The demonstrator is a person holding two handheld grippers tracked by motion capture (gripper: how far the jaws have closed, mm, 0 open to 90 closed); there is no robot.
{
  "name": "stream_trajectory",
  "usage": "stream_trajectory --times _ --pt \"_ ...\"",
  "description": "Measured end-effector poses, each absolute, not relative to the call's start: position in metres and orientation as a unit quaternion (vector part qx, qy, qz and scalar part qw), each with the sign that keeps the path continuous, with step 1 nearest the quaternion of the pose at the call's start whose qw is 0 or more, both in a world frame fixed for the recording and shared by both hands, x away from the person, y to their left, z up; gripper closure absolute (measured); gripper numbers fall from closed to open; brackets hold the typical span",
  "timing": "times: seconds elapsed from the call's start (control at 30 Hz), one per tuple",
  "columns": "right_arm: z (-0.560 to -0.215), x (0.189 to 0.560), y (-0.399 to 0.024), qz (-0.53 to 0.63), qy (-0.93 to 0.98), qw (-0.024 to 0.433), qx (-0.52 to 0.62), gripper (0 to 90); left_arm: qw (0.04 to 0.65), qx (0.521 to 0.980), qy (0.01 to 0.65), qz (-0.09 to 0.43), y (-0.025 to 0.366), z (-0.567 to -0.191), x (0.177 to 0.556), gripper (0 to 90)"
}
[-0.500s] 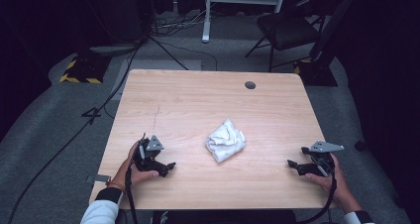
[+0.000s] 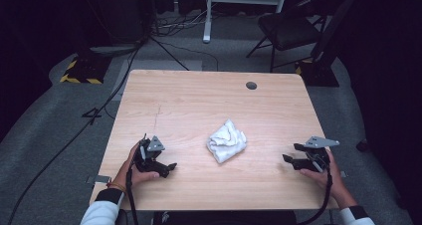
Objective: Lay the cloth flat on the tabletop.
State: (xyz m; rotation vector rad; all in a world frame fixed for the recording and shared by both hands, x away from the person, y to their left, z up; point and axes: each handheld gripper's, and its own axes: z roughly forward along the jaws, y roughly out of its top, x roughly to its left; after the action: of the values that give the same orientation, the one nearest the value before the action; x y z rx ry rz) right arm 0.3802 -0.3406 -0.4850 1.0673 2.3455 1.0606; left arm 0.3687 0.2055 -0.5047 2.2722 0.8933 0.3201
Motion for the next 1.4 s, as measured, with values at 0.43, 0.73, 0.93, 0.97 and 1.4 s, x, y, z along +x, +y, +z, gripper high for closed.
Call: stream_trajectory --times 0.43,0.73,0.93,0.97,1.4 --pt "-0.466 0.404 -0.227 0.394 0.863 0.159 0.272 39.7 0.332 0.87 0.343 0.122 0.203 -0.505 0.37 1.4" --pt "-0.484 0.419 -0.199 0.378 0.881 0.124 0.257 49.8 0.331 0.872 0.34 0.122 0.179 -0.503 0.374 4.3" --pt "-0.484 0.414 -0.197 0.378 0.888 0.129 0.228 75.7 0.333 0.881 0.318 0.108 0.148 -0.495 0.379 16.9" --pt "-0.484 0.414 -0.197 0.378 0.888 0.129 0.228 75.7 0.341 0.879 0.315 0.107 0.143 -0.493 0.381 16.9" --pt "-0.477 0.396 -0.197 0.384 0.892 0.134 0.195 82.2 0.409 0.868 0.253 0.127 0.073 -0.456 0.405 19.5"
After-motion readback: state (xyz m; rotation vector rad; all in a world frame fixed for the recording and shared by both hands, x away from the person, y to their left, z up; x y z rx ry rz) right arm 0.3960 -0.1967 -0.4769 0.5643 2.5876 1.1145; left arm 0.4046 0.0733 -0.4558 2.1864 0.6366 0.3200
